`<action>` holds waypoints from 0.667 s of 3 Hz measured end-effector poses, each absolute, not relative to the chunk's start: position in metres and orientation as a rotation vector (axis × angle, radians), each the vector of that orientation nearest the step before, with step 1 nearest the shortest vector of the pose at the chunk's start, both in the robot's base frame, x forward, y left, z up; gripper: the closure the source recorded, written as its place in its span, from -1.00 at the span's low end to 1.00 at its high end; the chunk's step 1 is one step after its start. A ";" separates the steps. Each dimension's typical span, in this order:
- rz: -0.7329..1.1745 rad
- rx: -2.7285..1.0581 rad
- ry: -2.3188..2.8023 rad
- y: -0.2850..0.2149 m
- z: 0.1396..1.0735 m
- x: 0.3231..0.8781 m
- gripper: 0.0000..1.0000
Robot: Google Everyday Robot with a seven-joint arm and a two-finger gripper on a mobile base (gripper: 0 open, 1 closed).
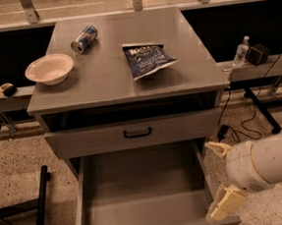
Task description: Close middle drawer
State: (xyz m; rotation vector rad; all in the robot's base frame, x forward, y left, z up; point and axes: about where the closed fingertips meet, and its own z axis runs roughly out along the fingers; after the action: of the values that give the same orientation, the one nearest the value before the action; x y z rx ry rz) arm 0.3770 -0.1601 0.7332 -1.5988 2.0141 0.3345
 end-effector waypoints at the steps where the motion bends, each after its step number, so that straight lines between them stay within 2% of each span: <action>1: 0.454 -1.385 1.940 -0.171 0.686 0.385 -1.00; 2: 0.524 -1.352 1.811 -0.176 0.656 0.385 -1.00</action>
Offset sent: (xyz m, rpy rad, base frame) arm 0.0044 -0.0256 -0.1128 0.4455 -0.1913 0.0523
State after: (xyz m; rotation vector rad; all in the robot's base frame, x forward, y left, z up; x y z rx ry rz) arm 0.3847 -0.1756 0.6557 -1.3517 1.8113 0.5243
